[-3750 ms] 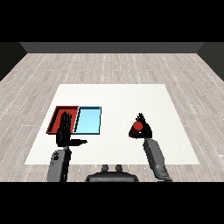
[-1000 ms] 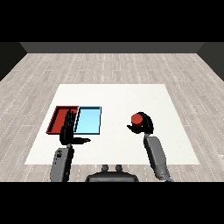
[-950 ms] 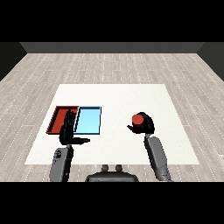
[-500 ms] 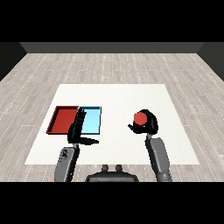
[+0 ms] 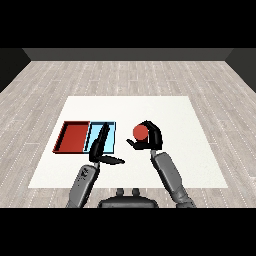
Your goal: Pick the red can and put it in the red box
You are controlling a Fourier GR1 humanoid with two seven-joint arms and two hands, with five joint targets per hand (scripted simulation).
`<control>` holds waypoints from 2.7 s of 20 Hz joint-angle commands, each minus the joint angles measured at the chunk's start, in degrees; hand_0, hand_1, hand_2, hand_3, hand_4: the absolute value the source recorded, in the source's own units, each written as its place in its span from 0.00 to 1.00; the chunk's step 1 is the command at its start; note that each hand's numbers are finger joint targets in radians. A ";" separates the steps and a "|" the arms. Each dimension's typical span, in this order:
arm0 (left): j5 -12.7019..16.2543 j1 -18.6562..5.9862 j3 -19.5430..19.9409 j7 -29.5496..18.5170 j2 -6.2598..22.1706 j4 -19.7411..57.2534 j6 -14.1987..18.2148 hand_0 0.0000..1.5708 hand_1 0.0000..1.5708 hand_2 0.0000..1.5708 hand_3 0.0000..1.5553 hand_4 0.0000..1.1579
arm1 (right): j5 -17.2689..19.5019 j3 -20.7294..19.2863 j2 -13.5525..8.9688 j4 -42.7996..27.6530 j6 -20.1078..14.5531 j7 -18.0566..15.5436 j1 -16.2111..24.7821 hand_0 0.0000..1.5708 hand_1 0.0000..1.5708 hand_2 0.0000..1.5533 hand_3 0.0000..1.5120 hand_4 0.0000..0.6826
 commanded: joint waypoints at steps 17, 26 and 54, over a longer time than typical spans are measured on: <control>6.25 -7.47 -5.16 -0.89 -0.03 14.77 4.93 0.00 0.00 0.00 0.00 0.00 | -2.94 9.80 0.24 3.47 -7.32 -8.56 -1.86 0.93 0.93 0.93 0.92 0.96; 12.44 -11.98 -12.32 -4.44 -0.03 22.18 11.43 0.00 0.00 0.00 0.00 0.00 | -2.60 10.60 0.24 1.17 -5.79 -9.53 -0.66 0.94 0.94 0.93 0.92 0.99; 22.99 -16.32 -17.23 -9.78 -0.02 29.18 25.71 1.00 1.00 1.00 0.96 0.97 | -9.25 15.70 0.23 1.18 -10.79 -7.42 -5.73 0.96 0.96 0.94 0.92 0.95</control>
